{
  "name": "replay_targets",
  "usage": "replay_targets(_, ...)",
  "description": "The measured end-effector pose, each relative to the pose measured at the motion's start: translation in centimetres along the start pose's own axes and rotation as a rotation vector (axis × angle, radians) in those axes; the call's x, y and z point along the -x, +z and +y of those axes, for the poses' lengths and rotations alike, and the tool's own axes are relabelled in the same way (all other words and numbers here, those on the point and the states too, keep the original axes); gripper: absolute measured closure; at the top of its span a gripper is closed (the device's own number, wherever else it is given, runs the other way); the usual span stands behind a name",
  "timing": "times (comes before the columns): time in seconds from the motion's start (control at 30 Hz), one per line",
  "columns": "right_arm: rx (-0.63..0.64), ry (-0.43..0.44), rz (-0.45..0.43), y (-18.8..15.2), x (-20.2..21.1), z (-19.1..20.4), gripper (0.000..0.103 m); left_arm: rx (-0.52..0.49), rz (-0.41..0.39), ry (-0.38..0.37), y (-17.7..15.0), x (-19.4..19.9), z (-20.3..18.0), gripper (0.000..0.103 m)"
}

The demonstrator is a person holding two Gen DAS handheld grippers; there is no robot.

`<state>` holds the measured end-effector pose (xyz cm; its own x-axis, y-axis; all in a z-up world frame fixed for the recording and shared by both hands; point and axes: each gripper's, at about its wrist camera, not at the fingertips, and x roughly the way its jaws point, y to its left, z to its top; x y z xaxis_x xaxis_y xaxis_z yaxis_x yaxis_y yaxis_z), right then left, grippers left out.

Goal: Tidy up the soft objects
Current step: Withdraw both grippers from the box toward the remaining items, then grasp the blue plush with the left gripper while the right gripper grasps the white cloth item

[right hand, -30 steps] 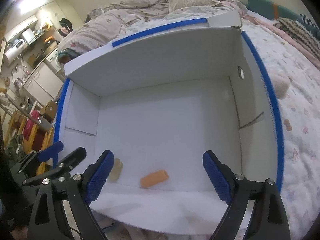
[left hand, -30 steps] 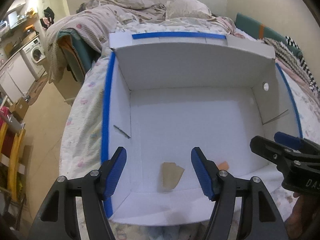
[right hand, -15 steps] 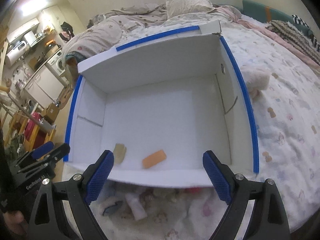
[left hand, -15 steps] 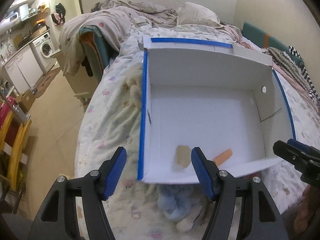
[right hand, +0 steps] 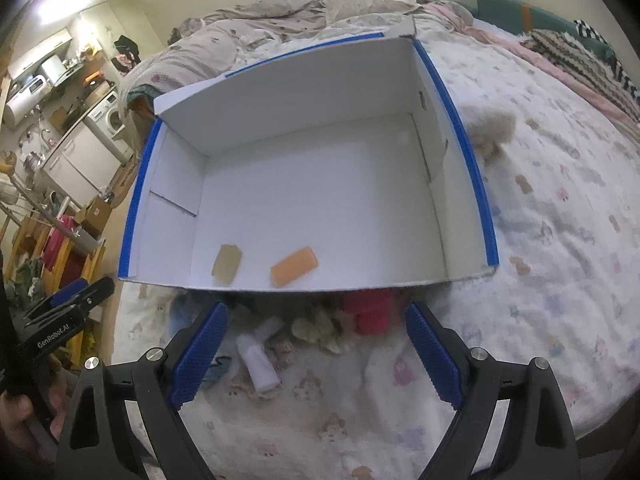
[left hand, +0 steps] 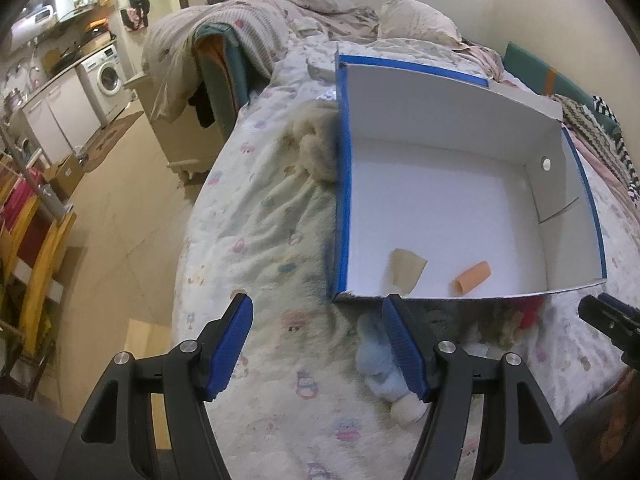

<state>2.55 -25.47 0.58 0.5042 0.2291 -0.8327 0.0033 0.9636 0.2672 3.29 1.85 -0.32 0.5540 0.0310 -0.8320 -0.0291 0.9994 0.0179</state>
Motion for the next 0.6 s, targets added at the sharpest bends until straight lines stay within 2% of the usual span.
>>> replay_targets(0.4,-0.047,-0.019,0.055,-0.6,-1.0,-0.8,0.007,0.043,0.087,0.007,-0.9,-2.0,0.8,0.039)
replay_targets(0.6,-0.094,-0.037,0.088,-0.6,-2.0,-1.8,0.007,0.166,0.186,-0.001,-0.7,-4.7,3.4,0.039)
